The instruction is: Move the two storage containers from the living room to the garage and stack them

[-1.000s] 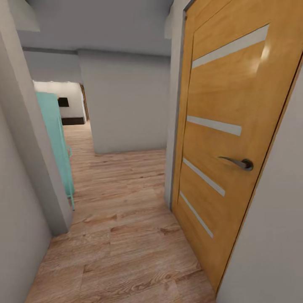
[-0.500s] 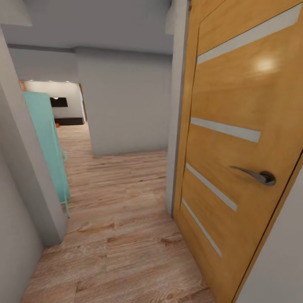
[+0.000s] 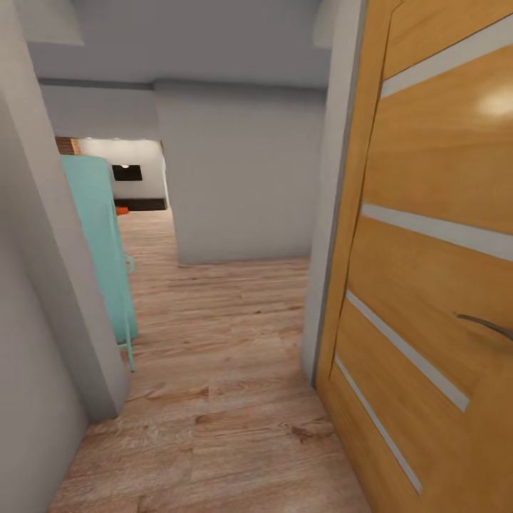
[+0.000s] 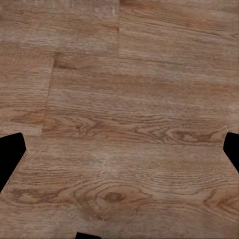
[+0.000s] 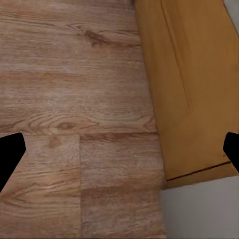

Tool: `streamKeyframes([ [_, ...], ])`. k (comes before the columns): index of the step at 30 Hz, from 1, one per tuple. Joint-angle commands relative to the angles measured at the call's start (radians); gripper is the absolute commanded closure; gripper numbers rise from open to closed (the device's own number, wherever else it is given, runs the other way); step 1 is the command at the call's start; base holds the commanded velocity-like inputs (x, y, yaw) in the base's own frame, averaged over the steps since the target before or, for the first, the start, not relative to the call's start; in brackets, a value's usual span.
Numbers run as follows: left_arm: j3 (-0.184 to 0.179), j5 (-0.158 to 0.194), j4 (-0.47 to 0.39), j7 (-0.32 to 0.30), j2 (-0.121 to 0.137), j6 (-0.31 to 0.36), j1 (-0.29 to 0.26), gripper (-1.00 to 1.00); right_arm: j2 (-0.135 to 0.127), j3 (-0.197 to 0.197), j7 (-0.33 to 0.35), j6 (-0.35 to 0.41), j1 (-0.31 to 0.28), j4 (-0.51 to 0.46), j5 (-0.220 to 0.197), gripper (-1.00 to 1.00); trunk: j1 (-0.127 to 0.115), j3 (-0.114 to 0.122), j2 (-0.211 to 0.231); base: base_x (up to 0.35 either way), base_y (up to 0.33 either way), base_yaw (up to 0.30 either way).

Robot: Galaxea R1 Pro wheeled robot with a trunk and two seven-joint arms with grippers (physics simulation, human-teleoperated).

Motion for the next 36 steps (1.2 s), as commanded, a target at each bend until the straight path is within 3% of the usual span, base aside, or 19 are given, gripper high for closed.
streamKeyframes([
  [1, 0.002, 0.010, 0.001, -0.010, 0.000, -0.001, -0.001, -1.00, 0.000, 0.001, -0.008, -0.002, 0.000, 0.000, 0.010, -1.00, 0.001, -0.001, 0.000, 0.325, 0.000, 0.298],
  [16, 0.002, 0.007, 0.001, -0.008, -0.005, -0.001, -0.001, -1.00, 0.000, 0.001, -0.008, -0.002, 0.000, 0.000, 0.010, -1.00, 0.001, -0.001, 0.000, 0.325, 0.000, 0.270],
  [36, 0.001, 0.006, 0.001, -0.003, -0.005, -0.001, -0.001, -1.00, -0.001, 0.001, -0.008, -0.004, 0.000, 0.000, 0.012, -1.00, 0.001, -0.001, 0.000, 0.325, 0.000, 0.012],
])
